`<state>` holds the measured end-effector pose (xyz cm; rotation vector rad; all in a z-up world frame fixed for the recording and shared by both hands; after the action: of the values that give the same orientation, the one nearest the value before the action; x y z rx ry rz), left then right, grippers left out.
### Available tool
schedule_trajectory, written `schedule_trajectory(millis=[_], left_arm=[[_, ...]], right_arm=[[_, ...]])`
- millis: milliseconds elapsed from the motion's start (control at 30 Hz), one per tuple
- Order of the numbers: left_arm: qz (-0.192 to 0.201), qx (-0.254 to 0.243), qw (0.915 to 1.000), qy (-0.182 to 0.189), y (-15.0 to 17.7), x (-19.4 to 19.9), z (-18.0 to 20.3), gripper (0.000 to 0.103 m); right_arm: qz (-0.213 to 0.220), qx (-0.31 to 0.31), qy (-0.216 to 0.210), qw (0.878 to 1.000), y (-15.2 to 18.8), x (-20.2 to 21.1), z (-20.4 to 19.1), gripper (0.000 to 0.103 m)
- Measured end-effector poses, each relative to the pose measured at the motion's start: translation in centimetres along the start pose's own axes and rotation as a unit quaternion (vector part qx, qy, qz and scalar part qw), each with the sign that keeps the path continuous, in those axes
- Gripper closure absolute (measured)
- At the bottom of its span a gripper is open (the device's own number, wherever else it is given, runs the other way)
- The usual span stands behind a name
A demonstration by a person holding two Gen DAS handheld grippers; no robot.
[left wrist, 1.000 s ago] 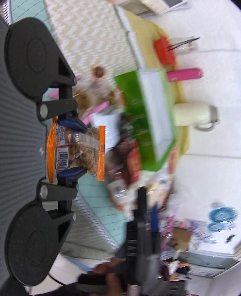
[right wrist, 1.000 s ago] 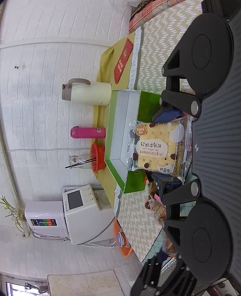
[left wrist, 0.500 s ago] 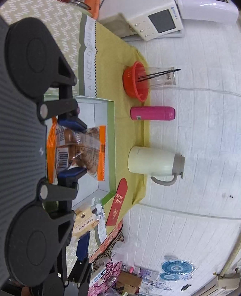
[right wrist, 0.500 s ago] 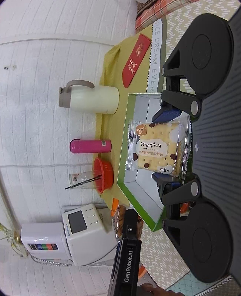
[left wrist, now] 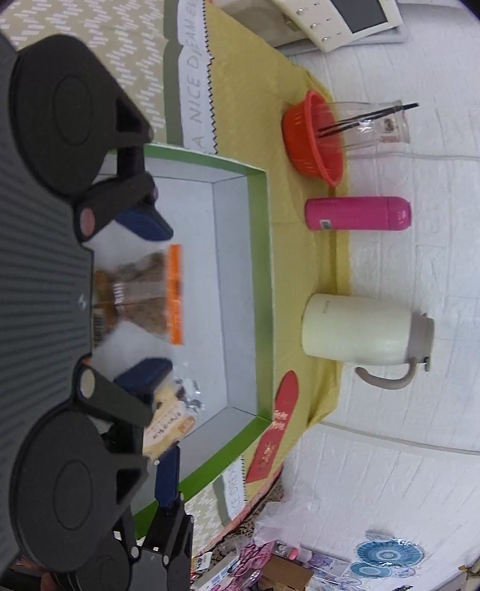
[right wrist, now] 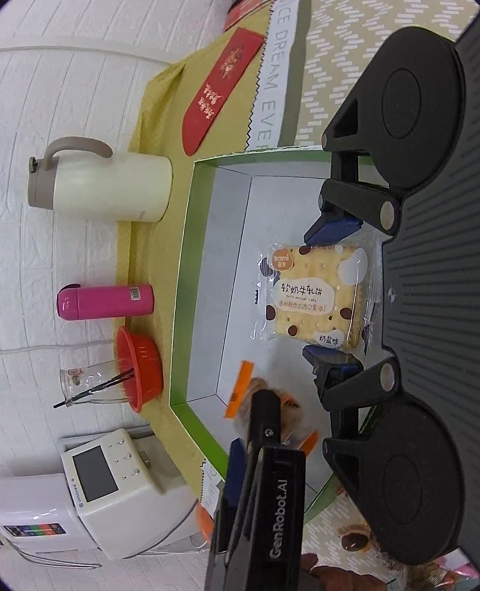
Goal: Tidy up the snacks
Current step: 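Carry both packets over the green box and release them inside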
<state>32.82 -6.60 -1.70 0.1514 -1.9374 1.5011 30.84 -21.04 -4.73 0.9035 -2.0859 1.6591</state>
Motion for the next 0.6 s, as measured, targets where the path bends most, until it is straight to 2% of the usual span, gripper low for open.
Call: schedule_trajectory(millis=[133, 267, 367, 467, 600], left_arm=[[0.006, 0.016, 0.9995, -0.025, -0.6, 1.1, -0.7, 0.010], [0.034, 0.023, 0.9980, -0.048, -1.3, 3.3, -1.1, 0.010], [0.050, 0.024, 0.9972, -0.049, -1.7, 5.0, -1.0, 0.010], [0.055, 0.020, 0.9964, -0.061, -1.6, 6.9, -0.6, 0.010], [0.058, 0.022, 0.9964, -0.058, -1.0, 9.7, 0.5, 0.010]], right_arm=[[0.040, 0.016, -0.010, 0.999, -0.6, 1.5, -0.3, 0.000], [0.087, -0.003, -0.009, 0.996, -2.1, 4.3, 0.2, 0.000], [0.111, -0.017, -0.011, 0.994, -2.8, 6.5, 0.5, 0.000], [0.112, -0.017, -0.007, 0.994, -2.3, 8.2, 0.5, 0.000], [0.113, -0.014, -0.007, 0.994, -0.7, 10.8, 0.2, 0.000]])
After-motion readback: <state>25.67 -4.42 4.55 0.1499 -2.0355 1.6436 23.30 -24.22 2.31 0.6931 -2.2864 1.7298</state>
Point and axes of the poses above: each gripper's, at about its wrist camera, not at the fingertips, and x roughly against the way its jaws point, z to its right, y to its underside, the point moved 8 cm from there along -x, roughly the way its jaws point, and after that the axes turned 14 degrees about -x, right-handed, at the moved point
